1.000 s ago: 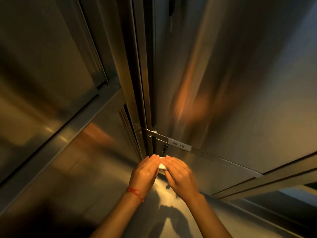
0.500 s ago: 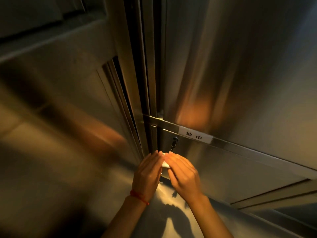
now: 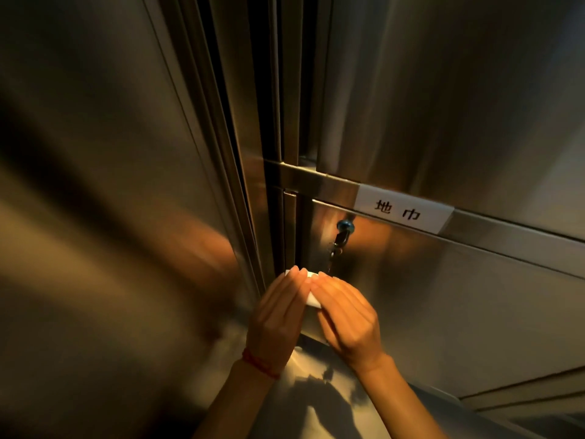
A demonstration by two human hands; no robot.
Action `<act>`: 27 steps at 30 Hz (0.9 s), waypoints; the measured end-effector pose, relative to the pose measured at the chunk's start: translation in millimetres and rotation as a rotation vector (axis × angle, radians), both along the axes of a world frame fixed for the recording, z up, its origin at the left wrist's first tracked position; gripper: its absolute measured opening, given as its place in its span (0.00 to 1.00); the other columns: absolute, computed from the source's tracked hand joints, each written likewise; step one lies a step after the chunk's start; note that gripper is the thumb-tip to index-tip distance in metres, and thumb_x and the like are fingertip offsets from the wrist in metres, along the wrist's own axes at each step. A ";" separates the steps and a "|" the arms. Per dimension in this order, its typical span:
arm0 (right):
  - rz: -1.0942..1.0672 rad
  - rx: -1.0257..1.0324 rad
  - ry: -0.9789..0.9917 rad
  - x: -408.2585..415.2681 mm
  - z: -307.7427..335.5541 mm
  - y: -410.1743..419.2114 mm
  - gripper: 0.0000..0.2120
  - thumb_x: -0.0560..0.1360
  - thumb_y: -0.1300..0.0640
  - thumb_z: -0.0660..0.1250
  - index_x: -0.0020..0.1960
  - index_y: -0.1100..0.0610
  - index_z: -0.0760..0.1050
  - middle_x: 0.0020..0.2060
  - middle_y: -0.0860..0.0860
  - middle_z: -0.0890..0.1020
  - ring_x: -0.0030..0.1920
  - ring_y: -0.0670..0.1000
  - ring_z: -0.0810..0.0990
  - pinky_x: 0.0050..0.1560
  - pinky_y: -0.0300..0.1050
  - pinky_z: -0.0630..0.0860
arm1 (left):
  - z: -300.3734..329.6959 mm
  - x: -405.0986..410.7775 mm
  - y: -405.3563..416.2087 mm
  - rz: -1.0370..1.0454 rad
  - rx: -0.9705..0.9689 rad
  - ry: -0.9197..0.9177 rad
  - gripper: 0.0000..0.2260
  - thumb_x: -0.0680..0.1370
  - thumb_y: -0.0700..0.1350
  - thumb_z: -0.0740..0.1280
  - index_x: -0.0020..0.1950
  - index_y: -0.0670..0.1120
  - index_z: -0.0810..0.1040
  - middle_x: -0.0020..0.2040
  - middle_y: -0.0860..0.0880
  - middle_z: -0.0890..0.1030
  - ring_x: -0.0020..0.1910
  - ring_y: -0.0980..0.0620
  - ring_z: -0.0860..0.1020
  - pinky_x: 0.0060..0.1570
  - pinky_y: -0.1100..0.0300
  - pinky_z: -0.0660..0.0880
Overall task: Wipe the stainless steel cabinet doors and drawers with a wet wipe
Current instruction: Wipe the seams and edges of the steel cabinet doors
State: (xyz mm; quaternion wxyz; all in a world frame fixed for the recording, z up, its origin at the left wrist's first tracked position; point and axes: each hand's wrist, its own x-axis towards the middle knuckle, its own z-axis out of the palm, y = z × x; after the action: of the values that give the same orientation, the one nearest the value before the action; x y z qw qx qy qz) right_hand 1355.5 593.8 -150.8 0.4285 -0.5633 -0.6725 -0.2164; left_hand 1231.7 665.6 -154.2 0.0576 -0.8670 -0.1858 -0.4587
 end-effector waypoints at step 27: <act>-0.310 0.072 -0.560 36.9 -34.7 -0.3 0.14 0.76 0.60 0.63 0.60 0.62 0.77 0.61 0.59 0.77 0.63 0.58 0.74 0.65 0.54 0.69 | -42.2 -0.8 9.5 0.075 0.204 -0.100 0.15 0.67 0.39 0.70 0.50 0.33 0.81 0.50 0.35 0.81 0.50 0.39 0.81 0.47 0.46 0.79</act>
State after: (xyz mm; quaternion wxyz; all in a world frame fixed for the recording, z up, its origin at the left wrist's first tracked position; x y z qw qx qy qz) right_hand 1392.3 593.5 -185.5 0.2085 -0.5623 -0.6623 -0.4492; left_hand 1230.9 675.1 -196.4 0.1534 -0.8250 -0.1731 -0.5156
